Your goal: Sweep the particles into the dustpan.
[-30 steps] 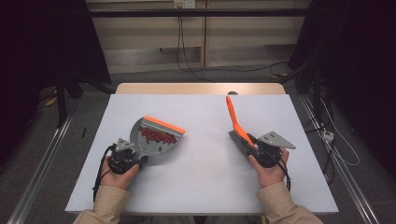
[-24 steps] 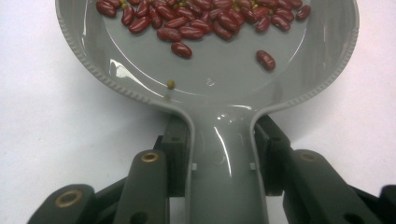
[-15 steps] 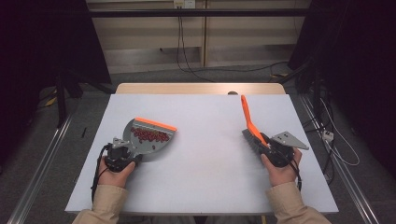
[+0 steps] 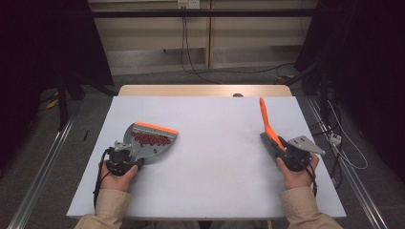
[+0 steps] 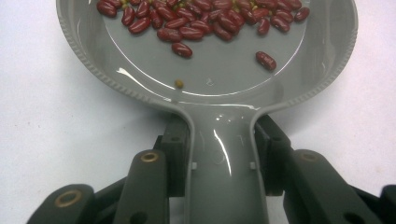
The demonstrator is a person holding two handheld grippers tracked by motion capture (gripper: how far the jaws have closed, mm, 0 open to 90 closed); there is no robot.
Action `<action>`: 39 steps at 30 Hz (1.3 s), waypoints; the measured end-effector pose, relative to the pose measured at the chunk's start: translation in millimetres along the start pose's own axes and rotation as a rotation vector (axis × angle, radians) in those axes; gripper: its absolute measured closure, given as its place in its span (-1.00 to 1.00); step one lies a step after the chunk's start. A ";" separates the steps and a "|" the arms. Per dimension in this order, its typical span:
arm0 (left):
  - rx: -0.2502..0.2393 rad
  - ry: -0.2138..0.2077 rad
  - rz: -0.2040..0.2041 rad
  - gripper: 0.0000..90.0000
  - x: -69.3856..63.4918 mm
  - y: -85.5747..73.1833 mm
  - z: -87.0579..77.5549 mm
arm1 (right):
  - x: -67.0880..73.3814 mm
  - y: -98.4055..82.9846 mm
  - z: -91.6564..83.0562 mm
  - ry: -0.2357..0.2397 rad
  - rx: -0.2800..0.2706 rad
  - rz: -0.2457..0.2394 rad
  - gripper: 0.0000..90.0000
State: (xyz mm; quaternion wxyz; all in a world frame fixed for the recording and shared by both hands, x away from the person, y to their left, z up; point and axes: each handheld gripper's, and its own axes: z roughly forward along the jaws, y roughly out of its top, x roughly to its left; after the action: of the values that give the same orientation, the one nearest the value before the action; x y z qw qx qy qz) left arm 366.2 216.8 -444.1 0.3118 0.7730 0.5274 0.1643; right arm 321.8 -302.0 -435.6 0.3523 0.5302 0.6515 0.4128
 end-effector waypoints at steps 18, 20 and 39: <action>-0.017 -0.059 -0.020 0.17 -12.3 -4.0 -1.9 | 2.4 -5.1 1.2 -0.037 0.005 -0.017 0.58; -0.023 -0.074 -0.029 0.12 -13.6 -4.3 -1.7 | 4.7 -4.8 2.0 -0.034 0.006 -0.016 0.57; -0.031 -0.155 -0.037 -0.25 -21.8 -4.5 -3.4 | 11.8 -5.2 3.0 -0.010 -0.005 0.015 0.55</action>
State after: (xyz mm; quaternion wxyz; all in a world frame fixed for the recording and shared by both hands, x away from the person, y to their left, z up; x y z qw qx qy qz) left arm 352.5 199.0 -442.8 0.3667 0.7685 0.5133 0.1065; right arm 320.2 -290.4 -441.8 0.3537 0.5362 0.6448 0.4143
